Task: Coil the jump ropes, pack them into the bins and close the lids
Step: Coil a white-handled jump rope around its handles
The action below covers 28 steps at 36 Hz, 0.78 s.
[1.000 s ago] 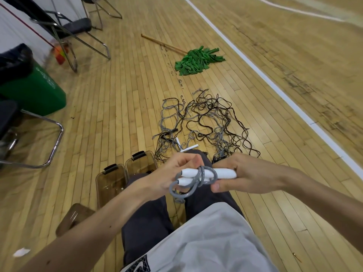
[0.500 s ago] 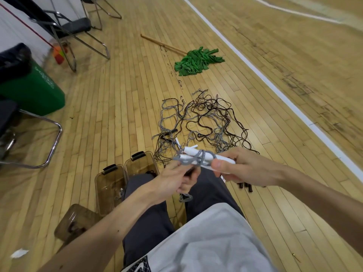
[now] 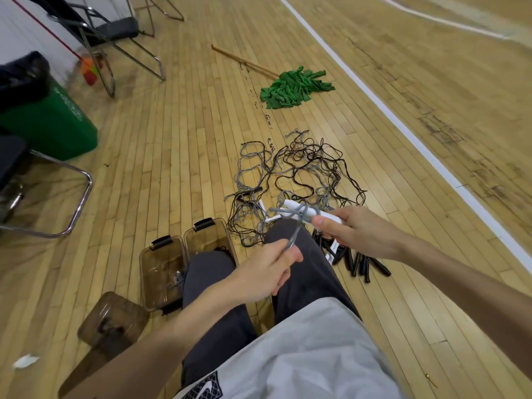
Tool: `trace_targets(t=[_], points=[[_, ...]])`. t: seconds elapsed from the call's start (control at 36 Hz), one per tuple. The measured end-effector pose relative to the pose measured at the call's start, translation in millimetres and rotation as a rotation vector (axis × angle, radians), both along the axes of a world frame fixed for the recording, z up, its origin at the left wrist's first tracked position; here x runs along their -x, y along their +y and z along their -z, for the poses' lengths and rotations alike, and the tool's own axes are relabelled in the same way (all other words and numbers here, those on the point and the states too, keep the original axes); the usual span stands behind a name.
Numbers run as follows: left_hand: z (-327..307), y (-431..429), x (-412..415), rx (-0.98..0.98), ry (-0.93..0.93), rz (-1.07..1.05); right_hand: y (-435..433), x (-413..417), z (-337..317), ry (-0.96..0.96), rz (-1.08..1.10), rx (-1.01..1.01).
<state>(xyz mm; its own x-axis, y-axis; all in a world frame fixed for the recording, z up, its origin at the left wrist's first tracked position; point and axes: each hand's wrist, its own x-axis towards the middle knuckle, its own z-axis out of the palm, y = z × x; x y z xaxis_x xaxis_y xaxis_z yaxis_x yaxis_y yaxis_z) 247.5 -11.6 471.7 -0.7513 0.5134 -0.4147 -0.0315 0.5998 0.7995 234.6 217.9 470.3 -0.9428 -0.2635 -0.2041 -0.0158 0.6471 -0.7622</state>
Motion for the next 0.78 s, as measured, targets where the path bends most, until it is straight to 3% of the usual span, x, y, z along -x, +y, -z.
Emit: trace_targets(t=[0.22, 0.33, 0.56, 0.78], points=[[-14, -9, 0, 0.439, 0.572, 0.341, -2, 3, 5, -0.193, -0.060, -0.150], [-35, -9, 8, 0.469, 0.709, 0.470, -4, 1, 4, -0.299, -0.134, -0.157], [-61, -11, 37, 0.326, 0.723, 0.580, -21, -6, -12, -0.377, -0.242, -0.165], [-72, -4, 59, 0.190, 0.543, 0.566, -28, -16, -27, -0.407, -0.365, -0.177]])
